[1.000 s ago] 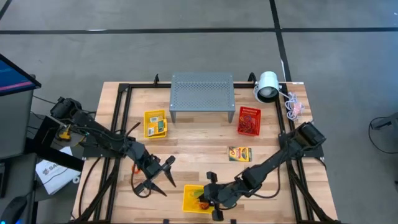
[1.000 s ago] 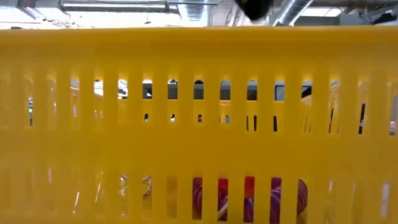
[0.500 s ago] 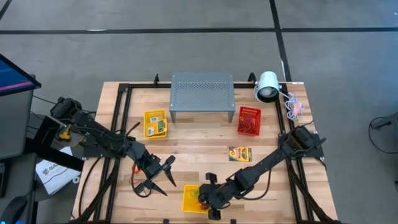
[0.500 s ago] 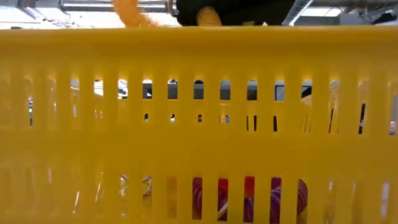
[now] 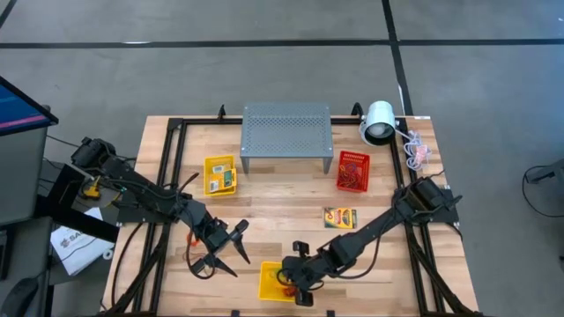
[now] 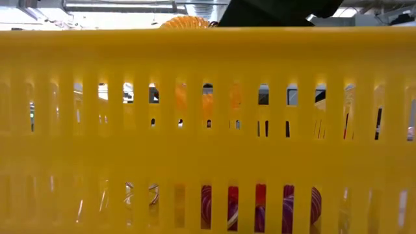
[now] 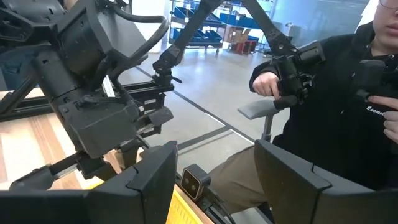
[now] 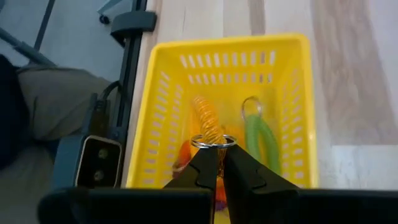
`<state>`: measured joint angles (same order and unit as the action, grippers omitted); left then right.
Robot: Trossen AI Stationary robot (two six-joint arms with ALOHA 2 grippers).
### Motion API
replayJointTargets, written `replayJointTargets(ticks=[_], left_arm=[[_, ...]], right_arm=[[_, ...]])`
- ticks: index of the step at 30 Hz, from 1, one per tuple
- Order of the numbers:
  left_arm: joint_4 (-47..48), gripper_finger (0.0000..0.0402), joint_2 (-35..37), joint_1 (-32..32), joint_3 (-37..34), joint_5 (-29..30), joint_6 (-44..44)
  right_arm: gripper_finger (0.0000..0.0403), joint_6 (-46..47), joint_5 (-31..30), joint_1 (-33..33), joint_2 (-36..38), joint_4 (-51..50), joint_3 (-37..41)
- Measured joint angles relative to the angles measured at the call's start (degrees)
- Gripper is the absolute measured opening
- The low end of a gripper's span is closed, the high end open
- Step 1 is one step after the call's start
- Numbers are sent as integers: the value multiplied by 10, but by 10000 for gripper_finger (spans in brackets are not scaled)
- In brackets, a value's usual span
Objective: Pick & Place Office Desk Supplies
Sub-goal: Put the yellow spiral keychain into the bottom yellow bin
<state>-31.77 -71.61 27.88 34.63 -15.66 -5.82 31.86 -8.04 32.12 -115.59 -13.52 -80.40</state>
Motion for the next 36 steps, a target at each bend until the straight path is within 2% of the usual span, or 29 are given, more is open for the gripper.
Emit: replayJointTargets(ticks=[10, 18, 36], left_arm=[[0, 209, 0, 0, 0, 0, 0], [0, 209, 0, 0, 0, 0, 0], [2, 209, 0, 0, 0, 0, -1]], right_arm=[[6, 7, 66, -9, 0, -11, 0], [11, 7, 82, -8, 0, -10, 0], [137, 12, 82, -12, 0, -10, 0]])
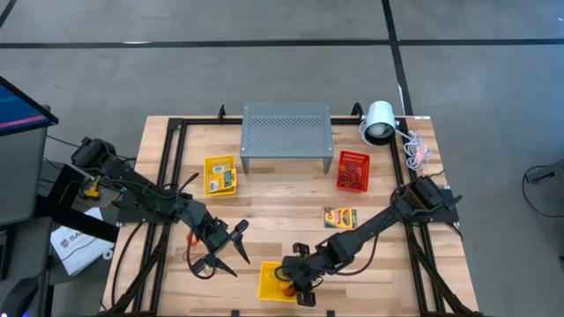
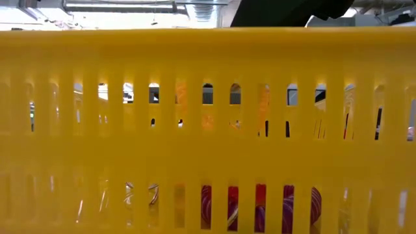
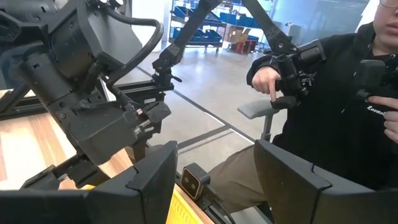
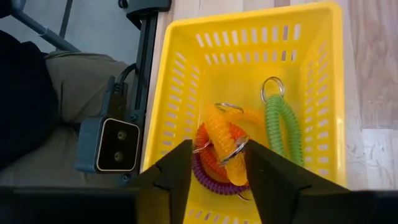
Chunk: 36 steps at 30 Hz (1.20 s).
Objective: Pick & Place Office Desk Supplies
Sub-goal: Put the yellow spiral keychain into the bottom yellow bin, then put the orange spiral keychain into the bottom yellow bin
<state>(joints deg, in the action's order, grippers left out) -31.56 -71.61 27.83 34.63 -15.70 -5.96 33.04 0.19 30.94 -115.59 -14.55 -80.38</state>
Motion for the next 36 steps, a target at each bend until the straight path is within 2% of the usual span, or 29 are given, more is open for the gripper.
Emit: replayJointTargets(ticks=[6, 12, 20, 24, 29, 36], left_arm=[[8, 209, 0, 0, 0, 0, -1], [12, 209, 0, 0, 0, 0, -3], [36, 209, 4, -11, 0, 1, -6], [38, 209, 28, -16, 0, 1, -1], [70, 209, 80, -16, 0, 1, 22], [175, 209, 154, -15, 0, 76, 8]], right_arm=[[176, -2, 0, -11, 0, -2, 0], [193, -38, -9, -26, 4, -4, 0], [189, -146, -115, -18, 67, -12, 0], [187, -219, -161, 3, 119, 29, 0], [186, -333, -160, 33, 162, 133, -1], [186, -388, -174, 69, 183, 173, -2]])
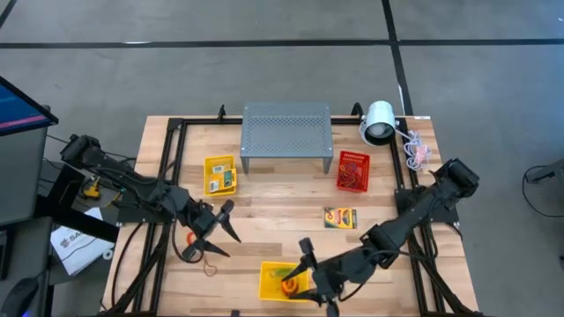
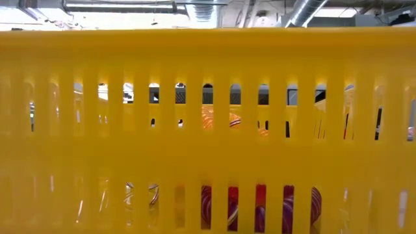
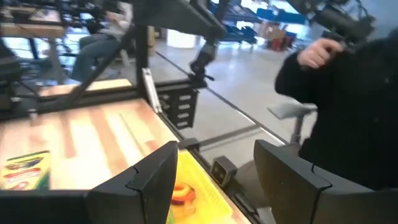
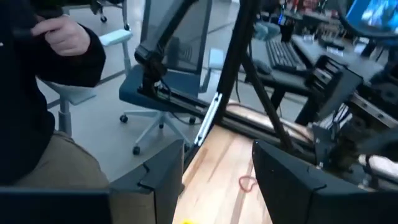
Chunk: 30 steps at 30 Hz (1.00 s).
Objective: Pick & Place Office Desk Supplies
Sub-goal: Put the orange spiral keychain into the bottom yellow bin
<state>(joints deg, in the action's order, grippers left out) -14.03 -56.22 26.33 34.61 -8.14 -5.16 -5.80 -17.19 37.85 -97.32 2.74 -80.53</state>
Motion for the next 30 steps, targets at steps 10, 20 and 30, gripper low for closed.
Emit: replayJointTargets(ticks=[10, 20, 30], left_arm=[[80, 209, 37, 34, 0, 7, -105], [346, 209, -2, 66, 0, 43, -277], [547, 209, -10, 97, 0, 43, -512]], right_arm=[[186, 66, -26, 2, -4, -64, 0], [186, 116, -27, -31, -4, -65, 22], [186, 123, -26, -52, -25, -46, 28]])
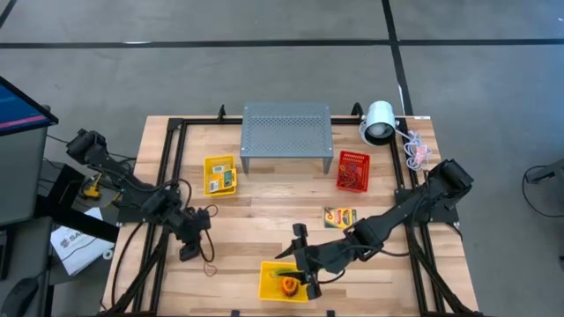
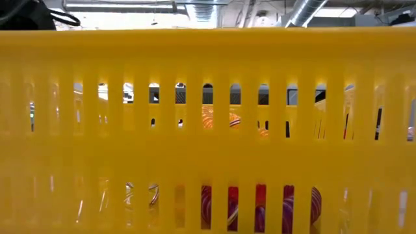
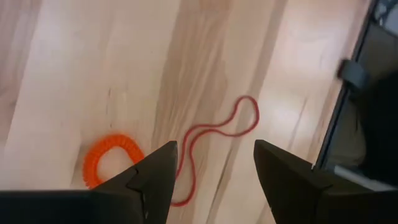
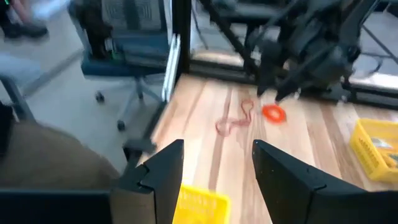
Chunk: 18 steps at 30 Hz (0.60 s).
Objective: Pick & Place Office Desk Supplies
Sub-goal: Put the orange spiral keychain into the bottom yellow bin
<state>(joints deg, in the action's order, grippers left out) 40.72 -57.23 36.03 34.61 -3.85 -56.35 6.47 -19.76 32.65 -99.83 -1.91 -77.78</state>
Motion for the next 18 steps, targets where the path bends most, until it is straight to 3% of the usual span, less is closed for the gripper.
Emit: replayJointTargets(ticks=[8, 18], left_arm=[[-26, 209, -82, 20, 0, 28, -88], [-37, 209, -194, 18, 0, -8, -145]], right_arm=[[186, -10, 2, -1, -38, -7, 1], [186, -18, 3, 6, -45, -9, 2]])
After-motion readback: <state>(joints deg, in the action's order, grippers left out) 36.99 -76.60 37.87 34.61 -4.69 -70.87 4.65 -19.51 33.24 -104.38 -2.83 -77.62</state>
